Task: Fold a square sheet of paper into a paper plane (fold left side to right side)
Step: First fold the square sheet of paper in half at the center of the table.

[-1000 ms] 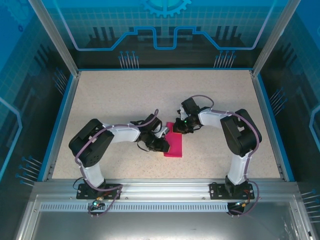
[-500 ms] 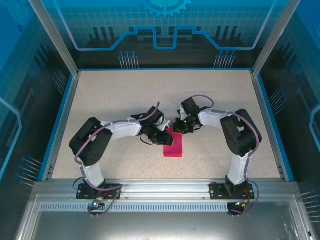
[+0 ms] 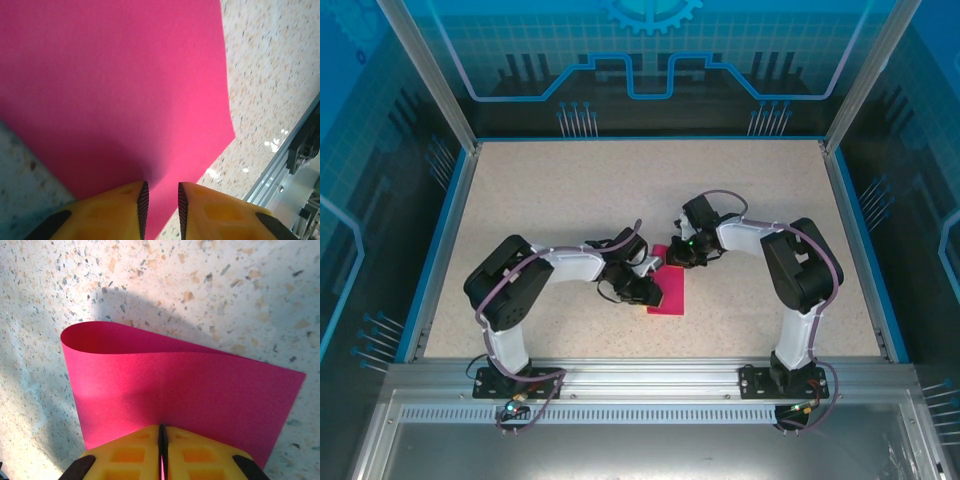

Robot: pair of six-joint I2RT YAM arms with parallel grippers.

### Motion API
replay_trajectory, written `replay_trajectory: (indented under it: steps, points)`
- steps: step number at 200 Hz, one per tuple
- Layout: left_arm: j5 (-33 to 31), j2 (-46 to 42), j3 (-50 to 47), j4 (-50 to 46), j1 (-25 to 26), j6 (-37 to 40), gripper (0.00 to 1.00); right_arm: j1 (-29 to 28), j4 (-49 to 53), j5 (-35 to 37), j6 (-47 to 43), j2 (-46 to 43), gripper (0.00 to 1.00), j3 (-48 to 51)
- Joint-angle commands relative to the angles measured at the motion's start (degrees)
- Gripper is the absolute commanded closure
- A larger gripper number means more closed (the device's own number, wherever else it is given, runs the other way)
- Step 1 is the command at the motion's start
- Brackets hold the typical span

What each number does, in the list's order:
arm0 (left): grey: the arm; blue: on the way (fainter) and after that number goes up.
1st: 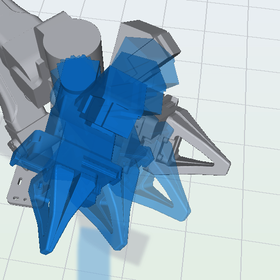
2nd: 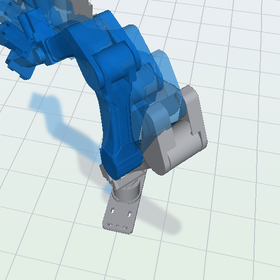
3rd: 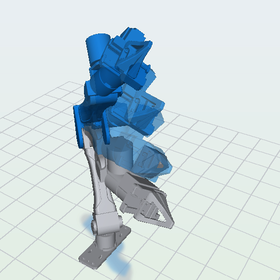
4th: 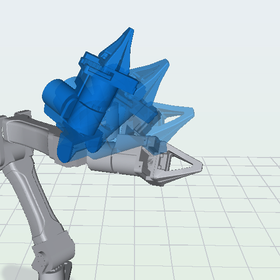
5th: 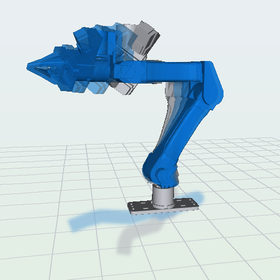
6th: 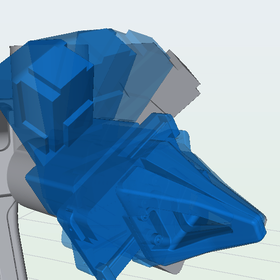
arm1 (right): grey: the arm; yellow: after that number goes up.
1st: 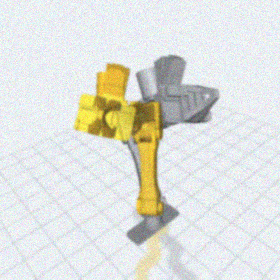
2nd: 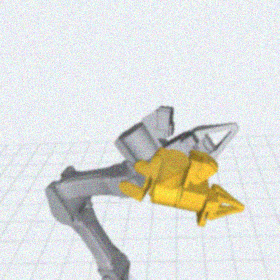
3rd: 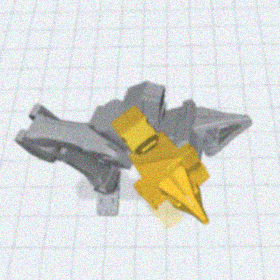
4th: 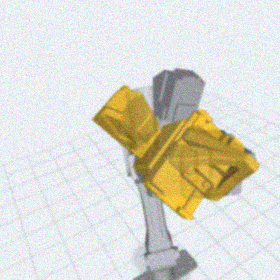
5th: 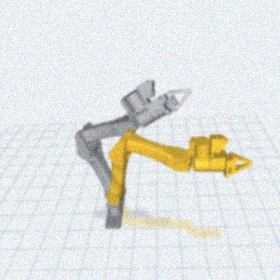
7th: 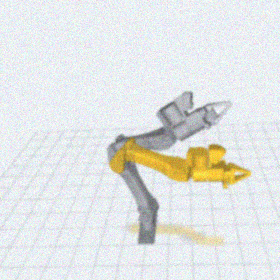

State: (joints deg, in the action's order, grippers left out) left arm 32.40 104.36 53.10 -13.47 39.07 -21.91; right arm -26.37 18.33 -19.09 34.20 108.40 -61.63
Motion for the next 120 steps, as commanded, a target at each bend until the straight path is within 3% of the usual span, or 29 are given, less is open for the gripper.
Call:
replay_trajectory:
  steps: [1,66,96,120]
  points:
    - [-0.09,-2.0,-3.61,-3.46,1.25,0.62,0.74,0.26,4.7,4.77,-0.95,2.54,0.89,0.29]
    - [1.2,-7.92,-8.53,0.13,2.32,-2.82,0.75,0.16,4.62,4.51,-0.88,2.51,0.89,0.45]
    - [3.49,-12.11,-5.71,2.75,-0.58,-4.7,0.73,0.18,4.53,4.32,-0.96,2.43,0.89,0.54]
    - [3.23,-9.62,-1.32,1.03,-3.07,-2.78,0.72,0.09,4.35,3.95,-0.89,2.63,0.89,0.43]
